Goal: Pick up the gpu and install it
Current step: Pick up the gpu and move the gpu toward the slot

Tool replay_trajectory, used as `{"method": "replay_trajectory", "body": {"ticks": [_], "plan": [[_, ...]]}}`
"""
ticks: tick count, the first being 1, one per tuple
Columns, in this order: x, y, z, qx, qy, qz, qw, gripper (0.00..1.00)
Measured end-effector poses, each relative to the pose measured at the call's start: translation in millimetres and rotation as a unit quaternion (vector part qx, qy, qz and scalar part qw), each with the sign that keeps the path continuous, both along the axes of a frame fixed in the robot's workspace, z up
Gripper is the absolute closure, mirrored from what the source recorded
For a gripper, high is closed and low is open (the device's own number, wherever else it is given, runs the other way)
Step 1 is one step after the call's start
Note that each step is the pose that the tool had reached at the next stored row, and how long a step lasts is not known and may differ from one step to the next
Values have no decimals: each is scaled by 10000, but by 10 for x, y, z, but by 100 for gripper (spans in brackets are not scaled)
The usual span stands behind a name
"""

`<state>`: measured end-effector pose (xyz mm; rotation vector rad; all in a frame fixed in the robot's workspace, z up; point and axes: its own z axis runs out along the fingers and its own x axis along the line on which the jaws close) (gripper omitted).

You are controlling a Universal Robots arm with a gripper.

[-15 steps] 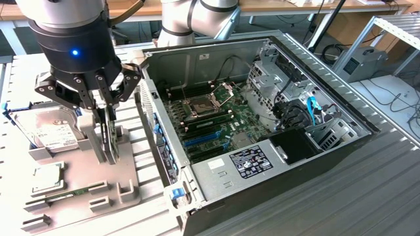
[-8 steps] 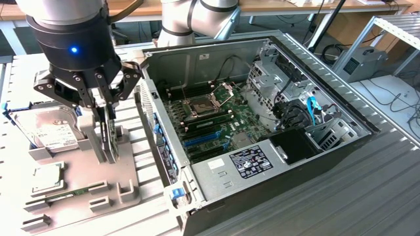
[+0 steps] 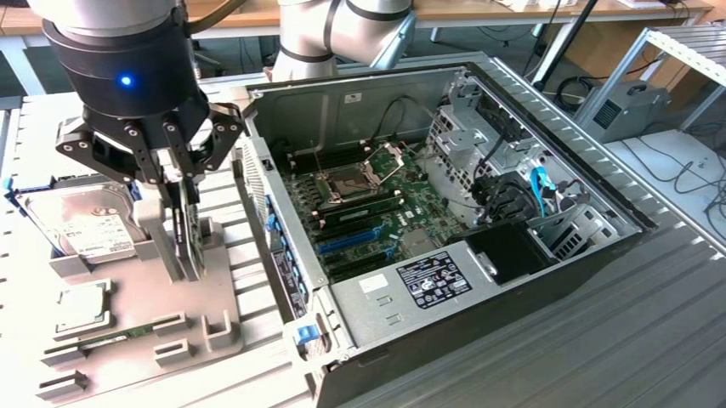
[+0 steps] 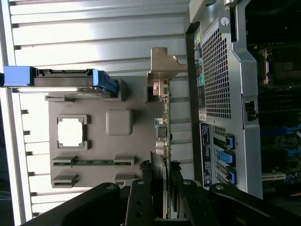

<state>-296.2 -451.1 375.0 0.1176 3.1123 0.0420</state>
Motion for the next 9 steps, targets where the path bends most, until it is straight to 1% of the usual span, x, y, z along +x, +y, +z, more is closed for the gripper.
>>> {"method": "replay_trajectory", "body": {"ticks": [9], "plan": [[0, 0, 40, 0, 0, 0, 10000, 74]]}}
